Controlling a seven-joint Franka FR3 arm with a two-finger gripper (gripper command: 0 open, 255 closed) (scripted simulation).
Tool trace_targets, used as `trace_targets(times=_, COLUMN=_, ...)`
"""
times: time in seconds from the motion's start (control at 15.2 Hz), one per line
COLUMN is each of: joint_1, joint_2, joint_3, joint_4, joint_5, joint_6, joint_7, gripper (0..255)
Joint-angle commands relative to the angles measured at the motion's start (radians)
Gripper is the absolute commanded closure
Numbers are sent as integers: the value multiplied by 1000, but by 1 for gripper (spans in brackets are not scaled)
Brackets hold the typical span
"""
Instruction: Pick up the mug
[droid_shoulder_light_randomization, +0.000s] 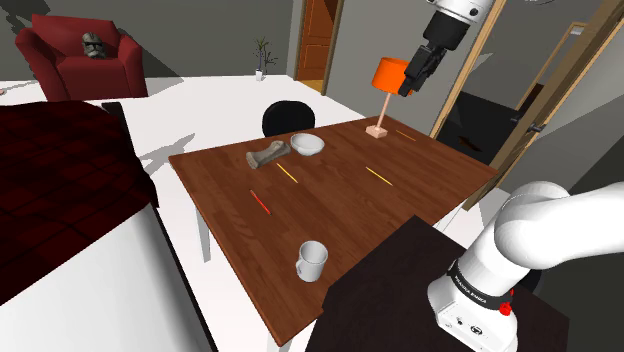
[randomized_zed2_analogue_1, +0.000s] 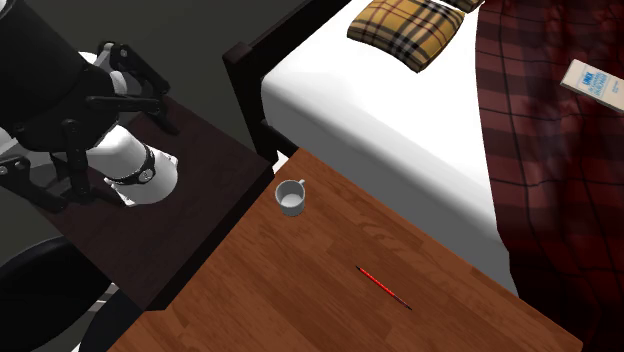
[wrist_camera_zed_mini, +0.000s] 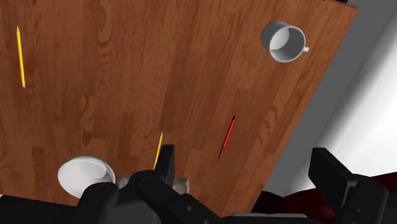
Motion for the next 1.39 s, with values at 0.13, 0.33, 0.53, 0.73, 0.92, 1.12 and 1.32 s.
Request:
trace_targets(times=0.13, joint_1=2, joint_2=-3, joint_3=15, joint_4=-64, joint_5=9, joint_6=52, joint_7=19, gripper=0)
trace_targets(times=0.33, joint_1=7, joint_2=1, joint_3=39, joint_4=-154, joint_5=25, joint_6=132, joint_7=48, gripper=0)
trace_targets(times=0.53, joint_1=14, joint_2=16, joint_3=64, joint_4=-236, joint_5=43, joint_6=217, joint_7=77, gripper=0)
trace_targets(times=0.73, joint_1=23, joint_2=45, joint_3=91, joint_4=-309, joint_5=63, joint_6=306, joint_7=106, gripper=0)
trace_targets(times=0.92, joint_1=34, joint_2=90, joint_3=119, joint_4=-373, joint_5=84, joint_6=401, joint_7=136, gripper=0)
trace_targets(times=1.12, joint_1=46, joint_2=151, joint_3=148, joint_4=-426, joint_5=107, joint_6=504, joint_7=164, gripper=0)
trace_targets(times=1.32, joint_1=58, joint_2=230, joint_3=178, joint_4=-468, joint_5=130, joint_6=613, joint_7=193, gripper=0)
